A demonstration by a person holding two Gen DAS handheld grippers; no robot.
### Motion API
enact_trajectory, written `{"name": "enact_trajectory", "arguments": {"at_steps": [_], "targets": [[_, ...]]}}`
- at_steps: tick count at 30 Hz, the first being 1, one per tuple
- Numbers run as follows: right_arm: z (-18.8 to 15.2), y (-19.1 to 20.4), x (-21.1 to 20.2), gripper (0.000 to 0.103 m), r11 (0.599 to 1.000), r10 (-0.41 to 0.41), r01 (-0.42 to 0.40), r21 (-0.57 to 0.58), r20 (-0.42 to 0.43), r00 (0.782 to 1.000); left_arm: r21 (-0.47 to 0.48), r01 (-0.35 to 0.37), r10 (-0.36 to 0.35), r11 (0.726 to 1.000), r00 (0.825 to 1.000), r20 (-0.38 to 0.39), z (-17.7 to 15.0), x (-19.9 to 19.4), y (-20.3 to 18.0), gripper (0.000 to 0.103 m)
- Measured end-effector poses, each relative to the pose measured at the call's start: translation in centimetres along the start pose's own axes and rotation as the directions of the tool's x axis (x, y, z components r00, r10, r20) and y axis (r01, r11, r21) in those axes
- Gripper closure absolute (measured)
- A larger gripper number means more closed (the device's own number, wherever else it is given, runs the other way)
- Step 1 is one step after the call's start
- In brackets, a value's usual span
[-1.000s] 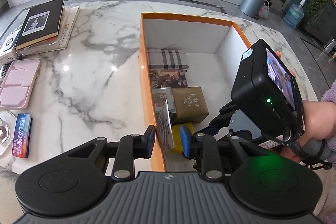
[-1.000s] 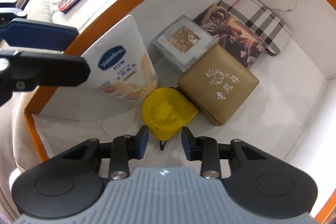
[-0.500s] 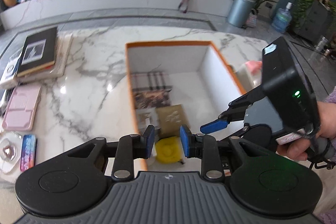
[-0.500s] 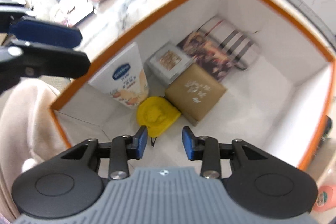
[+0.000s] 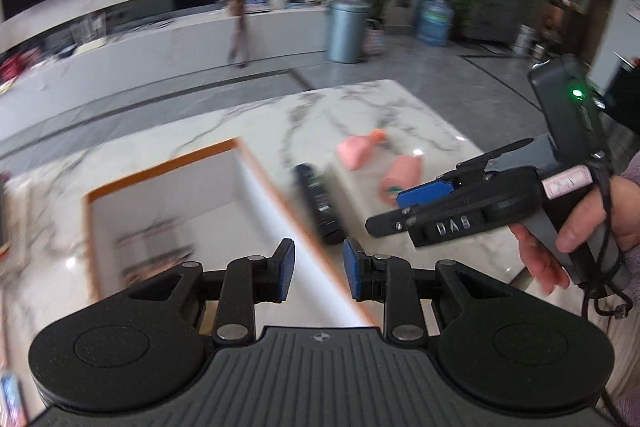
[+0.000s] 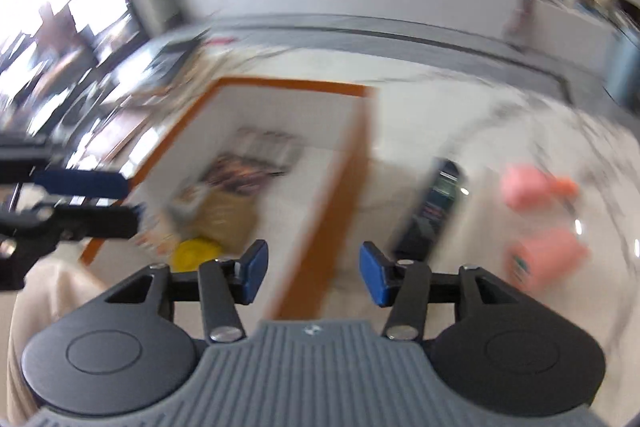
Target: Organize rigid objects
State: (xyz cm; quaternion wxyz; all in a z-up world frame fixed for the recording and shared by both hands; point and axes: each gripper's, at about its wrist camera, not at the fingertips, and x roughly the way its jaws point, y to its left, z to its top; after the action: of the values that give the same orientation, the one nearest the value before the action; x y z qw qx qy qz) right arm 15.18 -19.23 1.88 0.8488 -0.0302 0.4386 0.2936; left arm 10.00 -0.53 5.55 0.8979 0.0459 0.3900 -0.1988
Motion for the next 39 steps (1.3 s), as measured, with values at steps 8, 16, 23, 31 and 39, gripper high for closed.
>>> {"name": "enact_trajectory", "arguments": {"at_steps": [8, 16, 23, 31, 39], "targets": [[-2.6, -11.9, 0.3, 0.048, 0.887, -0.161, 0.133, 0.443, 0.025, 0.987, 0.131, 0.075, -0.073, 0.989, 0.997, -0.016, 3.8, 8.0, -3.9, 0.071], [-2.0, -19.2, 5.0, 0.041, 0.679, -0.191, 0.140, 0.721, -0.010, 0.981, 0.221, 0.095, -0.080, 0.971, 0.994, -0.075, 7.6, 16.7, -5.6, 0.066], [-0.9, -21.8, 8.7, 0.040, 0.612, -0.163, 0.125, 0.781, -0.030, 0.986, 0.347, 0.091, -0.047, 0.934, 0.990, -0.133, 10.0, 21.9, -6.2, 0.051], [-1.1, -23.5, 10.3, 0.042, 0.698, -0.131, 0.078, 0.712, 0.020, 0.991, 0.417, 0.133, -0.037, 0.899, 0.973, -0.229, 13.0, 27.9, -6.8, 0.044], [-1.8, -27.2, 9.5, 0.043, 0.748, -0.157, 0.053, 0.662, 0.099, 0.983, 0.468, 0.185, 0.001, 0.864, 0.929, -0.369, 14.2, 34.4, -8.8, 0.050]]}}
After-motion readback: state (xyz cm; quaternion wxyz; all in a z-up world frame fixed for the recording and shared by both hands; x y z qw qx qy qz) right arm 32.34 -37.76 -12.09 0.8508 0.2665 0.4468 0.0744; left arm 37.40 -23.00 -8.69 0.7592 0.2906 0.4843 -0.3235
